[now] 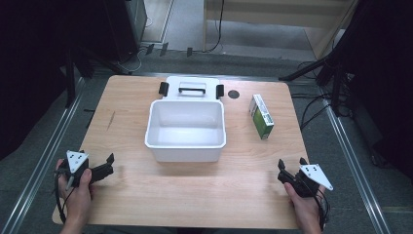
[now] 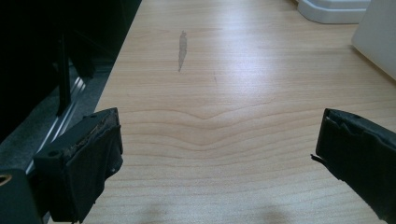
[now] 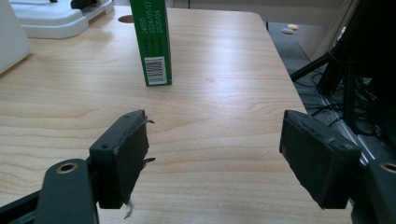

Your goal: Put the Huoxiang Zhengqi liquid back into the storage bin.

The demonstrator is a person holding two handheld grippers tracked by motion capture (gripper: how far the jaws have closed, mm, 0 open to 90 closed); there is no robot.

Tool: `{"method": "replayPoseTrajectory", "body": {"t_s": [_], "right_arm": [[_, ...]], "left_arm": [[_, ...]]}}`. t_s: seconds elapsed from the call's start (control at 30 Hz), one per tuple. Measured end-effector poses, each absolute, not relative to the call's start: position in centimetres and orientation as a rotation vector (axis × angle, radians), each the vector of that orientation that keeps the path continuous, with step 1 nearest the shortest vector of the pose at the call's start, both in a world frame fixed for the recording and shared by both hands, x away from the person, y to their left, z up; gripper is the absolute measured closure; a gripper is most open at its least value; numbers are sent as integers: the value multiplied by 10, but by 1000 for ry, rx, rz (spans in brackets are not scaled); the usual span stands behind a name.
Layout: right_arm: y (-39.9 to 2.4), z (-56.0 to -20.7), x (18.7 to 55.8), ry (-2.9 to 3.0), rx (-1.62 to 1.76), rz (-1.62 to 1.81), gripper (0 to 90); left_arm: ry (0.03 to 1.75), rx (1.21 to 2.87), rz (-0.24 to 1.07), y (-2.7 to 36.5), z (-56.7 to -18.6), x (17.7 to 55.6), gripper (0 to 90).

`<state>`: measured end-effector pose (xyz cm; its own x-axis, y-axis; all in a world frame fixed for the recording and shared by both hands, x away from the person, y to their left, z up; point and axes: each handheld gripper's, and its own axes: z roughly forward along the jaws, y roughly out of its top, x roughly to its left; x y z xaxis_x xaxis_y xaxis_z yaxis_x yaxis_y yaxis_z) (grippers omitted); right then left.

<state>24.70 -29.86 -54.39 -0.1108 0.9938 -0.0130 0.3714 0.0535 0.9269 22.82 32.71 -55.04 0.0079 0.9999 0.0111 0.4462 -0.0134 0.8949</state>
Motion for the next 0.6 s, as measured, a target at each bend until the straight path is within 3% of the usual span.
{"method": "replayPoseTrajectory", "body": {"t_s": [0.37, 0.6], "right_arm": [[-301, -538, 245, 1559, 1417, 1081, 292], [-302, -516, 244, 1576, 1385, 1117, 320]], "left_arm": [[1537, 1561, 940, 328, -550, 229, 8], [1542, 1547, 945, 328, -550, 229, 19]]}}
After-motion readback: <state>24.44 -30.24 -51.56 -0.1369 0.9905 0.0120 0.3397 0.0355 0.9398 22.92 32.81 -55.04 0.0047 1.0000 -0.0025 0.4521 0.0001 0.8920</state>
